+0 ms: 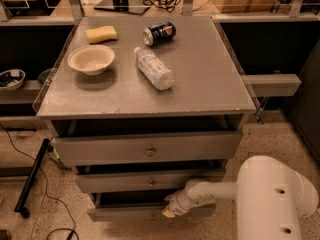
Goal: Open bottom drawer
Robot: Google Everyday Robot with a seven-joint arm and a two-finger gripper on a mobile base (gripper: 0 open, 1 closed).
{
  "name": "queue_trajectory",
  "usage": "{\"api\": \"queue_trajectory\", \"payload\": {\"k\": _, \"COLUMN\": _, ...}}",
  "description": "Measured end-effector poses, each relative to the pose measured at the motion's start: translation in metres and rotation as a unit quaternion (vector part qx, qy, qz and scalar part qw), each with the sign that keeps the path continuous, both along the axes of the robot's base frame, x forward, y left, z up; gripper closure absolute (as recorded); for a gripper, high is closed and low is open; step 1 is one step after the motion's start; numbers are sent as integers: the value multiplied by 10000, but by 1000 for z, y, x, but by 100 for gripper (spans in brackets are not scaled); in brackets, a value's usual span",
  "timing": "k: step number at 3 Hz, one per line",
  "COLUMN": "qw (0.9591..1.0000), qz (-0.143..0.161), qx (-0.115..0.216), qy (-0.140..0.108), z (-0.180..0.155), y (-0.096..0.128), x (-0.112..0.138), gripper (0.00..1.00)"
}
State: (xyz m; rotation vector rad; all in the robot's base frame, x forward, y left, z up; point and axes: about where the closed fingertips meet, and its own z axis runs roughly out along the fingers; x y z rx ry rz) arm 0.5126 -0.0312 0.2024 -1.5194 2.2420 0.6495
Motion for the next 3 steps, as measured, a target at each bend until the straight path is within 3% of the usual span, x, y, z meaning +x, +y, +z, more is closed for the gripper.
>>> {"api": "queue_trajectory", "payload": {"k": 3, "qw": 9999, "qz": -3, "qx": -29, "qy": 137, "z": -7, "y": -1, "x": -6, "gripper": 100}}
